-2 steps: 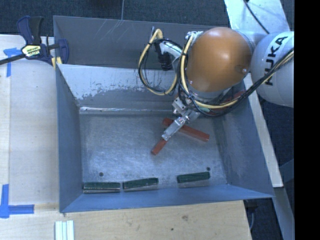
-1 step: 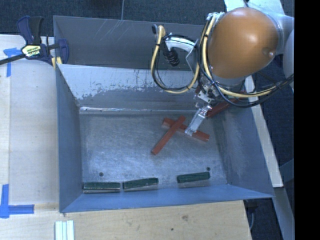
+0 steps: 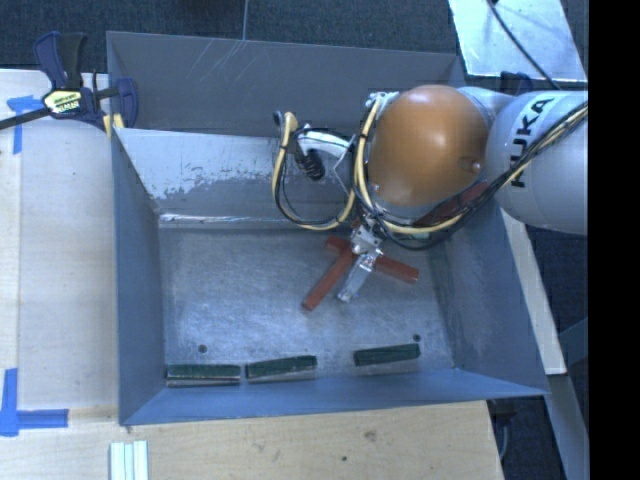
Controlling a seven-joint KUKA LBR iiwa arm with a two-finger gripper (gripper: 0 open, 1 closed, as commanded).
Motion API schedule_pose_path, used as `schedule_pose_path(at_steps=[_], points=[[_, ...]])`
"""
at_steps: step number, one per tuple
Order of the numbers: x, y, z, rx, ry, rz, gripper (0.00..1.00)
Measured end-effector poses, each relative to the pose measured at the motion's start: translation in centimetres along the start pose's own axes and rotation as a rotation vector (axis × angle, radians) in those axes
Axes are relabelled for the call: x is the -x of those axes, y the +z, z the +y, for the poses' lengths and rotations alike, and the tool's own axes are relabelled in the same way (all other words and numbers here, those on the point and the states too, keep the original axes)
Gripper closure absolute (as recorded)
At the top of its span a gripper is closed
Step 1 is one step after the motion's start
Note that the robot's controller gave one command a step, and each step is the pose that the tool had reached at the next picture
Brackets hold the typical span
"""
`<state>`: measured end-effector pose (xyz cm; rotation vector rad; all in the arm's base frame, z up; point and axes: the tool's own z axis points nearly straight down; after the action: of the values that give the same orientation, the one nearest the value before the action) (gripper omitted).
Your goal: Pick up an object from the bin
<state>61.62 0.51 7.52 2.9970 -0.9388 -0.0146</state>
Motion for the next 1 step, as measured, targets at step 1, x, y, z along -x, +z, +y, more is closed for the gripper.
schedule_pose_path(at_steps=[1], points=[[-0.19,-0.51,-0.08,-0.002,0.001,0.005,1.0]])
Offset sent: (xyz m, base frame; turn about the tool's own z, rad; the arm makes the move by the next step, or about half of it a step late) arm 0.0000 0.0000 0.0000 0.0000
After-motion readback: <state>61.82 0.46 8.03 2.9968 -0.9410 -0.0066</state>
